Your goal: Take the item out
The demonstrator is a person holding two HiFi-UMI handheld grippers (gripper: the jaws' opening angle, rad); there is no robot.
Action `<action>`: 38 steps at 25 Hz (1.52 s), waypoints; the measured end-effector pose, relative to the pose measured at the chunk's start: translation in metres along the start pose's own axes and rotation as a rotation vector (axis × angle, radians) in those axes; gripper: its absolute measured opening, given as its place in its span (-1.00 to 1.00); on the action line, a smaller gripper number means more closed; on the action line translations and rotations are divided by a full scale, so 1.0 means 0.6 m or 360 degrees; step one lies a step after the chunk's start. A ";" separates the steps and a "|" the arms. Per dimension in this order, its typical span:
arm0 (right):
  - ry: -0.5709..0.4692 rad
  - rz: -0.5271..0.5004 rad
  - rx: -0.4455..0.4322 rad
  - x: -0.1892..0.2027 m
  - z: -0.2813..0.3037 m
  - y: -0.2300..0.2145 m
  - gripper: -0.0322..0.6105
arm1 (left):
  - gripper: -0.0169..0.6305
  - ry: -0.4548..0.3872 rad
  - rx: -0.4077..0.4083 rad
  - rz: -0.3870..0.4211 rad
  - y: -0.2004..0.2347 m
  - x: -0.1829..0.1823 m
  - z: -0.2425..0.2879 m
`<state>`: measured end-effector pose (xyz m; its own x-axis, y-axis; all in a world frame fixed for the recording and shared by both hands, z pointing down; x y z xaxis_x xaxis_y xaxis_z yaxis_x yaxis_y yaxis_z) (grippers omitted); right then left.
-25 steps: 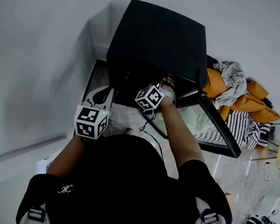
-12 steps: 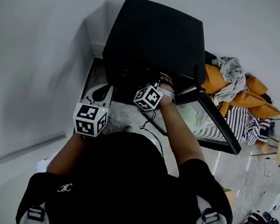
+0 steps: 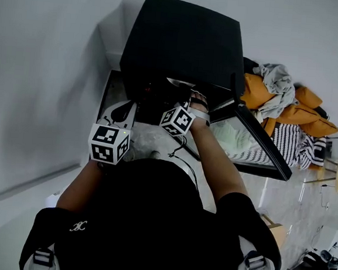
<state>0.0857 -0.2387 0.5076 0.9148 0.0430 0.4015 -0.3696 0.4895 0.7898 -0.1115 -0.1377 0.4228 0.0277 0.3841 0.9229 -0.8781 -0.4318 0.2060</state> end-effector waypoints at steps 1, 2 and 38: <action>-0.0001 0.0007 -0.0003 0.000 -0.003 0.002 -0.71 | -0.92 0.0002 0.0004 0.0002 0.000 0.001 0.001; -0.0003 0.0012 -0.0004 0.000 -0.006 0.003 -0.71 | -0.92 0.0003 0.0008 0.0003 -0.001 0.001 0.001; -0.0481 0.4109 -0.0371 0.125 -0.043 0.008 -0.59 | -0.92 0.0059 0.0032 0.0009 0.017 0.007 0.011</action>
<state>0.1568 -0.2103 0.5297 -0.9502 0.3108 0.0224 -0.0900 -0.2050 -0.9746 -0.1171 -0.1460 0.4311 0.0046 0.4111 0.9116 -0.8685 -0.4502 0.2074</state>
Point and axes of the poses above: the fingertips, and each gripper's own axes: z forward along the fingers, y to its left, x out of its underside, the point moved 10 cm from there along -z, backward along the fingers, and after that the axes turned 3 degrees about -y, right-handed, at the moved point
